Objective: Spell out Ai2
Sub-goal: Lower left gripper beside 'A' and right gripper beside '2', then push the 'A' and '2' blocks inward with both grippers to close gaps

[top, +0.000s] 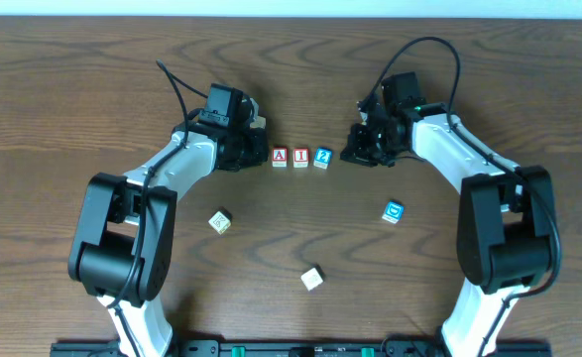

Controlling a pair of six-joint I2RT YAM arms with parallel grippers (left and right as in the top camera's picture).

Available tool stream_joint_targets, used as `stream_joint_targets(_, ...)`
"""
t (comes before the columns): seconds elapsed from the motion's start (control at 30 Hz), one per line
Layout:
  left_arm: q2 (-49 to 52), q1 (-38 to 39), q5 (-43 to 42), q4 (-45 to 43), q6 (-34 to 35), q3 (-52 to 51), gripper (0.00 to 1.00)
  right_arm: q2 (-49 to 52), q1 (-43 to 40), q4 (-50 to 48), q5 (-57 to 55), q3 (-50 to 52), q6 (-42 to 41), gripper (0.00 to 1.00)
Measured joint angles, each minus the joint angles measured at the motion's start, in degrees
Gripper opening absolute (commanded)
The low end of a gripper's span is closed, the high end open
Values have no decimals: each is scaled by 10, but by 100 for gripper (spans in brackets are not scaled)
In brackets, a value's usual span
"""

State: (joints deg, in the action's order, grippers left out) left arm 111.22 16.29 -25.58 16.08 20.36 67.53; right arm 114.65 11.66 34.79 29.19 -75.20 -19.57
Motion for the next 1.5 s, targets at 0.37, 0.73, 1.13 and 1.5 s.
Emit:
stream_joint_targets(0.37, 0, 2, -10, -2, 9, 0, 6, 21, 14, -14, 4, 0, -19, 1)
stream_joint_targets(0.73, 0, 18, -10, -13, 17, 0, 6, 21, 18, -24, 4, 0, -22, 1)
stream_joint_targets(1.13, 0, 18, -10, -26, 19, 0, 6, 21, 25, -31, -2, 0, -22, 1)
stream_joint_targets(1.5, 26, 18, -11, -30, 19, 0, 6, 21, 25, -43, -5, 0, -24, 1)
